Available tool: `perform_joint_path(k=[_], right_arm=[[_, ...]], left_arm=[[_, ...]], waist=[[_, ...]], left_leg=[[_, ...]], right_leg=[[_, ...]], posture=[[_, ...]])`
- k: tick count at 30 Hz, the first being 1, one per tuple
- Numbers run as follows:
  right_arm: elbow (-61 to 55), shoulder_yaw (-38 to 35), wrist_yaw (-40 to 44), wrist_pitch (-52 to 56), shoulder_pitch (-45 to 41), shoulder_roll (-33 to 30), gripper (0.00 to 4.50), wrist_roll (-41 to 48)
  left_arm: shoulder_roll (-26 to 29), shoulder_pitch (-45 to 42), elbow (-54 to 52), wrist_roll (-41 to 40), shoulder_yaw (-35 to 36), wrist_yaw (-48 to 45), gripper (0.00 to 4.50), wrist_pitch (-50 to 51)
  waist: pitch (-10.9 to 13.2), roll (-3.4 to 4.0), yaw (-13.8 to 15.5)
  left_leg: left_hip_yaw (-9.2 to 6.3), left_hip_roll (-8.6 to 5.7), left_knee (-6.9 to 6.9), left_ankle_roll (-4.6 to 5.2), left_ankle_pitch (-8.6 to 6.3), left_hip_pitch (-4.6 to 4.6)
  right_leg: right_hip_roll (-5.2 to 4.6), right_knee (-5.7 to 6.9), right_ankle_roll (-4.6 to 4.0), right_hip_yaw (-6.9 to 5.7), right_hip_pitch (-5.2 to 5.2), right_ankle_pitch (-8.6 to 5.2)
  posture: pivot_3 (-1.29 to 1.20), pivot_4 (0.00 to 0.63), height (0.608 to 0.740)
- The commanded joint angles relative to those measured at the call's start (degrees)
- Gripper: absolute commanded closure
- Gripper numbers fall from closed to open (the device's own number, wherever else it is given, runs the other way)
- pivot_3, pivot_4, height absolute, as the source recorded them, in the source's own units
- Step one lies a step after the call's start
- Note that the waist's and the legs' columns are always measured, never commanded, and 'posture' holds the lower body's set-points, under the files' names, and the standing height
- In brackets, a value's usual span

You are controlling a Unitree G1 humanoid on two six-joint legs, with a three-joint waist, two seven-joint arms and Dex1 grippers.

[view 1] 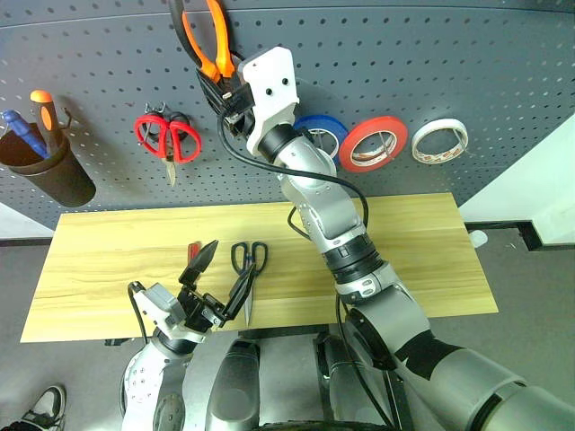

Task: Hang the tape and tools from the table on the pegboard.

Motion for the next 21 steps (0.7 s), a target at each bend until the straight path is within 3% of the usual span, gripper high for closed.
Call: perform_joint_path(k=[1,12,21], right_arm=[[-0.9,-2.59,-2.3,-2.32,-2.83,0.23,2.4,-0.19],[-0.27,-2.67,-2.91,-2.55,-2.79,0.34,2.4,-0.77],[-0.01,-2.43,-2.64,-2.19,-2.38,0.46,2.4,-0.72]], left_arm=[[-0.42,0.16,-1.36,-0.67,-0.2,-0.09,0.03,-1.8],[-5.29,-3.48,1.41,5.83,3.01,4.38,0.03,-17.03],[-6.66,-6.13,6.37,5.57,3.21,7.01,0.03,-24.57]], waist=[[0.0,0.0,0.05],[-0.01,0.0,0.08],[-0.01,-0.01,0.12]], left_leg=[[-0.01,0.0,0.05,0.0,0.0,-0.01],[-0.05,0.0,0.46,-0.01,0.0,-0.02],[-0.05,0.0,0.46,0.0,0.0,-0.03]], right_leg=[[0.0,0.02,-0.01,0.0,0.01,0.0],[0.04,0.06,-0.27,0.01,0.19,0.0],[0.04,0.05,-0.26,0.01,0.18,0.0]], posture=[[0.33,0.181,0.677],[0.33,0.185,0.677],[0.33,0.189,0.677]])
